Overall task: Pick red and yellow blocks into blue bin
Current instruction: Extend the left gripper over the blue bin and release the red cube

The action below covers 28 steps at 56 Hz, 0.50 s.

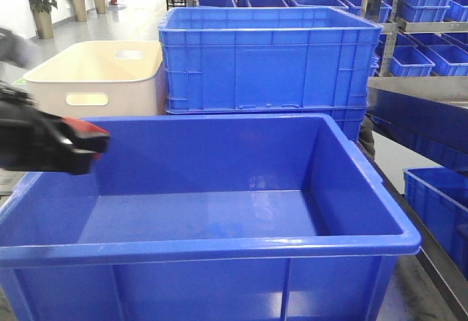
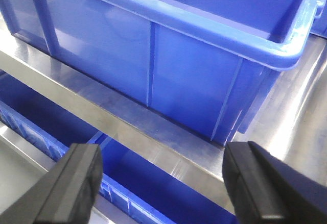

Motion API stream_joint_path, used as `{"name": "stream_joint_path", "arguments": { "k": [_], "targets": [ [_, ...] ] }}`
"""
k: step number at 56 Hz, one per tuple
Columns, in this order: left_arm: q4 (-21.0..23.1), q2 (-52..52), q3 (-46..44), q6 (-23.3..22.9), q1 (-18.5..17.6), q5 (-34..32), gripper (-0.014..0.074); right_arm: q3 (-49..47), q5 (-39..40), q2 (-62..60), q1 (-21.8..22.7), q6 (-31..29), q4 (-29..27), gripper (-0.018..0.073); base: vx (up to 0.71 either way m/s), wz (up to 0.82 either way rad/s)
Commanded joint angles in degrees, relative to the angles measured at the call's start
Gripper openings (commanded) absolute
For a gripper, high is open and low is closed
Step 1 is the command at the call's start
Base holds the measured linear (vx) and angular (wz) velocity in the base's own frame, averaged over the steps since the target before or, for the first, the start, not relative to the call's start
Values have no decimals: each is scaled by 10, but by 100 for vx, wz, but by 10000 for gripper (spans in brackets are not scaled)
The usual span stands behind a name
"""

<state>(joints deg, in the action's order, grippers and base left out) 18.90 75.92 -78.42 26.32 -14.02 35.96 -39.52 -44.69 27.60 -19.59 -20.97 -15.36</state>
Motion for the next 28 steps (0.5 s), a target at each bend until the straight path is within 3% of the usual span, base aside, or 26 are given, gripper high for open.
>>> {"name": "stream_joint_path", "arguments": {
  "k": [1,12,28],
  "targets": [
    [14,36,-39,3,-3,-44,237,-16,45,3,2,-1,-5,546,0,0],
    [14,126,-82,3,-3,-38,293,-16,45,3,2,-1,-5,546,0,0],
    [14,169,-90,3,-3,-26,553,-16,45,3,2,-1,-5,546,0,0]
  ]
}}
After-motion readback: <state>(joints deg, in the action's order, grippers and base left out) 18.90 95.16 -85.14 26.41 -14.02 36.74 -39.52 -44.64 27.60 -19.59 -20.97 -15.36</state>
